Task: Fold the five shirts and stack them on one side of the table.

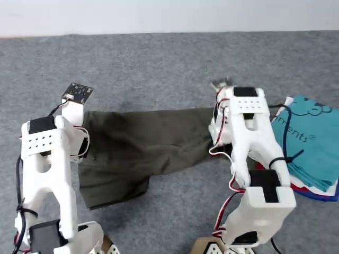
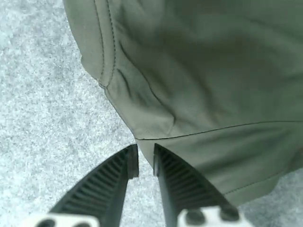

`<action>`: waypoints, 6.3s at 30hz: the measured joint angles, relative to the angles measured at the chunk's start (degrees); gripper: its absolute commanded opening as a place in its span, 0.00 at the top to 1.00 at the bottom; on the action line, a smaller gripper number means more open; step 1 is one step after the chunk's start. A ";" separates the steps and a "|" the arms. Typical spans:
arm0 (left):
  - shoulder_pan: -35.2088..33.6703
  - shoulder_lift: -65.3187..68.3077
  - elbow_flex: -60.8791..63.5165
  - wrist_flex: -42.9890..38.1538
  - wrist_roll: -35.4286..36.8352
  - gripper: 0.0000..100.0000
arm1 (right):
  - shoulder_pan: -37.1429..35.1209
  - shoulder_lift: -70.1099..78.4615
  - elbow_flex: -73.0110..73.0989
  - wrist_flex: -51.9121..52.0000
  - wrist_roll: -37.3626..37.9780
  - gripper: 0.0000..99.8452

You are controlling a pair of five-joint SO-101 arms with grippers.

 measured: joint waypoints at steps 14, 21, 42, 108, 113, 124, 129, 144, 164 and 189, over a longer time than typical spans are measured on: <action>0.00 0.00 0.00 0.00 0.00 0.94 | -1.41 8.79 -20.31 -2.90 2.99 0.99; 0.00 0.00 0.00 0.00 0.00 0.94 | -5.27 17.67 -35.96 -4.04 3.16 0.99; 10.81 0.00 -12.40 18.81 -5.89 0.90 | -5.45 33.49 -62.15 -0.18 3.16 0.99; 16.00 13.27 -19.60 2.11 -9.41 0.99 | -0.09 33.67 -62.33 10.29 6.07 0.99; 13.19 13.27 -26.81 -6.24 -5.36 0.99 | -0.18 33.85 -69.98 8.79 6.07 0.99; 9.05 13.27 -31.65 -23.21 -1.05 0.98 | -1.14 33.93 -74.55 -0.44 6.07 0.99; 8.79 13.27 -31.65 -26.11 -1.05 0.98 | -1.76 37.10 -74.64 -2.02 6.07 0.99; 8.79 13.36 -30.95 -16.62 -4.57 0.98 | -2.46 37.19 -74.64 3.60 7.82 0.99; 8.79 13.36 -30.86 -14.24 -4.92 0.98 | -3.25 37.01 -74.64 -5.89 10.11 0.99; 4.57 13.36 -30.86 17.76 -30.77 0.99 | 1.23 26.20 -54.51 16.26 13.98 0.99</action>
